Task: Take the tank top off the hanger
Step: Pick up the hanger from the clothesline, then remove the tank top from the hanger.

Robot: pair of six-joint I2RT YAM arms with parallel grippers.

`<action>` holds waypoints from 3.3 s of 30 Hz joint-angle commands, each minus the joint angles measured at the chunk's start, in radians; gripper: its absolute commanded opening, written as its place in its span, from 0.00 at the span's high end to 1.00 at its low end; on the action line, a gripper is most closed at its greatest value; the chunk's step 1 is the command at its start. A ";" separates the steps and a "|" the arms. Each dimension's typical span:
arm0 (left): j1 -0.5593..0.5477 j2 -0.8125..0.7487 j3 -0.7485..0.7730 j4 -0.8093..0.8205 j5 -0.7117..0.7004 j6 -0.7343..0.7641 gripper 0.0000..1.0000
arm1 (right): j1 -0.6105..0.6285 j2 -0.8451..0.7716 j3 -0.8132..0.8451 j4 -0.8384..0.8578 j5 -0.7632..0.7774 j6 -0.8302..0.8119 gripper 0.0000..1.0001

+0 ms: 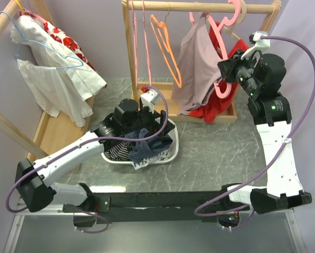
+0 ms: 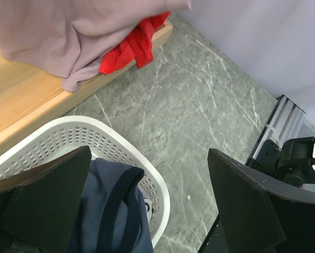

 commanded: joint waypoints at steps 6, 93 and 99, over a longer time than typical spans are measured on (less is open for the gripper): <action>0.000 -0.018 0.061 0.002 -0.018 0.008 0.01 | 0.003 -0.292 -0.197 -0.047 0.000 0.023 1.00; 0.139 0.390 0.352 0.040 -0.259 -0.132 0.99 | 0.005 -0.659 -0.363 -0.721 -0.447 -0.001 1.00; 0.232 0.476 0.435 -0.036 -0.184 -0.112 0.99 | 0.011 -0.665 -0.360 -0.716 -0.520 -0.006 1.00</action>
